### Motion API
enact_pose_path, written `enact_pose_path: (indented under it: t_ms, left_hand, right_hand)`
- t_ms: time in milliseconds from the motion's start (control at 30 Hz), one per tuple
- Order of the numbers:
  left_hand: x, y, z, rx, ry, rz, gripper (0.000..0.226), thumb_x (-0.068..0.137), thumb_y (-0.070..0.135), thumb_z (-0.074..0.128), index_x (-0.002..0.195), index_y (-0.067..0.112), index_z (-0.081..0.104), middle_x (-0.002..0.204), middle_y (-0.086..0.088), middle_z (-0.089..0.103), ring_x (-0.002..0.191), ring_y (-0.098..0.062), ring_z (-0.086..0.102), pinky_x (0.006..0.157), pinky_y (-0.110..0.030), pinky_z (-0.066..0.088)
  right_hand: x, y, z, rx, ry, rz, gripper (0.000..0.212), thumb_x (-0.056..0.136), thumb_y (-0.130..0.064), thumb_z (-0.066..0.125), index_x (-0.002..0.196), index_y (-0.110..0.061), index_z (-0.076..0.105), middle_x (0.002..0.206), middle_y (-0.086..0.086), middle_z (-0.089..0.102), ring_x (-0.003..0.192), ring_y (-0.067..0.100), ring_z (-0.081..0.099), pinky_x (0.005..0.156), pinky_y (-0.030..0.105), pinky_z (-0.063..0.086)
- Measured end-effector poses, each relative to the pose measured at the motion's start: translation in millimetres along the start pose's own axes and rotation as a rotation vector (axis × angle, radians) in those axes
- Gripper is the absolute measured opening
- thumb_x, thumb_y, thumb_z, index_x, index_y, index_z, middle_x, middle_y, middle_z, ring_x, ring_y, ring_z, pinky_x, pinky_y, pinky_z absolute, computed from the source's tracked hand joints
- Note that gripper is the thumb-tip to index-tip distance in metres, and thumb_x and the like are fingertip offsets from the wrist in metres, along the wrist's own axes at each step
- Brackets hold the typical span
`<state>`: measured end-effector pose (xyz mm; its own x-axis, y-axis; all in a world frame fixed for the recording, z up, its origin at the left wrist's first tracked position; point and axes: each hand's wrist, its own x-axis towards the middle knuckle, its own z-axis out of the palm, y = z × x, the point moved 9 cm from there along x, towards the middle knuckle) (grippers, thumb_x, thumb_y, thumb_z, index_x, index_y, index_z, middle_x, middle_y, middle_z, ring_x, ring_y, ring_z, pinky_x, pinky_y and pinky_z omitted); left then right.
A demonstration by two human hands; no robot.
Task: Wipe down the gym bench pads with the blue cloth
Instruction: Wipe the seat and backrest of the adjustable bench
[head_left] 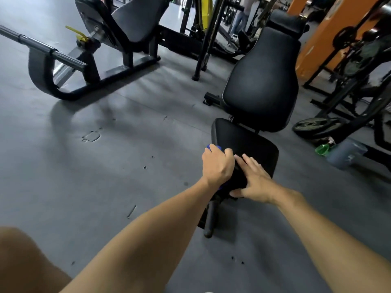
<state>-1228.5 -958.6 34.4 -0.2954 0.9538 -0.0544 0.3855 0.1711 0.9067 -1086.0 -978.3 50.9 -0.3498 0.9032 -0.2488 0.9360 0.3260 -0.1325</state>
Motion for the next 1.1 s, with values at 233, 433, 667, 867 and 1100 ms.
enact_pose_path:
  t_ms: [233, 433, 667, 867, 1100]
  left_hand:
    - [-52, 13, 11, -0.03, -0.1, 0.024, 0.076, 0.103, 0.025, 0.042, 0.162, 0.005, 0.0, 0.169, -0.017, -0.009, 0.157, -0.031, -0.004, 0.127, -0.041, 0.005]
    - [-53, 5, 3, 0.196, -0.229, 0.21, 0.089, 0.095, -0.001, 0.055, 0.162, 0.008, -0.002, 0.17, -0.01, -0.011, 0.157, -0.031, 0.002, 0.125, -0.04, 0.013]
    - [-63, 16, -21, 0.433, -0.017, 0.73, 0.054, 0.094, -0.002, 0.055, 0.147, 0.002, 0.047, 0.148, -0.018, 0.037, 0.131, -0.036, 0.049, 0.108, -0.043, 0.049]
    - [-63, 5, -31, 0.537, 0.211, 0.855, 0.064, 0.085, 0.013, 0.067, 0.146, 0.023, 0.053, 0.142, 0.008, 0.057, 0.127, -0.03, 0.043, 0.1, -0.036, 0.04]
    - [-54, -13, -28, 0.261, 0.221, 0.578, 0.076, 0.067, -0.011, 0.079, 0.137, 0.013, 0.062, 0.14, -0.021, 0.054, 0.117, -0.036, 0.06, 0.062, -0.036, 0.059]
  right_hand:
    - [4, -2, 5, -0.08, 0.015, 0.047, 0.139, 0.063, -0.058, 0.085, 0.156, -0.041, -0.016, 0.167, -0.002, -0.018, 0.153, 0.02, -0.017, 0.125, 0.04, -0.004]
    - [-1, -6, 1, -0.119, -0.059, 0.024, 0.137, 0.068, -0.049, 0.086, 0.157, -0.036, -0.018, 0.167, 0.001, -0.02, 0.153, 0.022, -0.018, 0.125, 0.042, -0.001]
    - [7, -10, -18, -0.034, -0.116, 0.013, 0.106, 0.084, -0.042, 0.076, 0.161, -0.034, 0.003, 0.169, 0.003, 0.001, 0.155, 0.023, 0.007, 0.124, 0.038, 0.018]
    - [21, -14, -41, -0.125, -0.106, -0.033, 0.088, 0.083, -0.039, 0.076, 0.156, -0.03, 0.029, 0.154, 0.0, 0.04, 0.139, 0.02, 0.042, 0.112, 0.033, 0.037]
    - [24, -17, -46, -0.151, -0.137, 0.027, 0.088, 0.084, -0.038, 0.077, 0.155, -0.031, 0.026, 0.151, -0.003, 0.034, 0.125, 0.017, 0.048, 0.074, 0.017, 0.047]
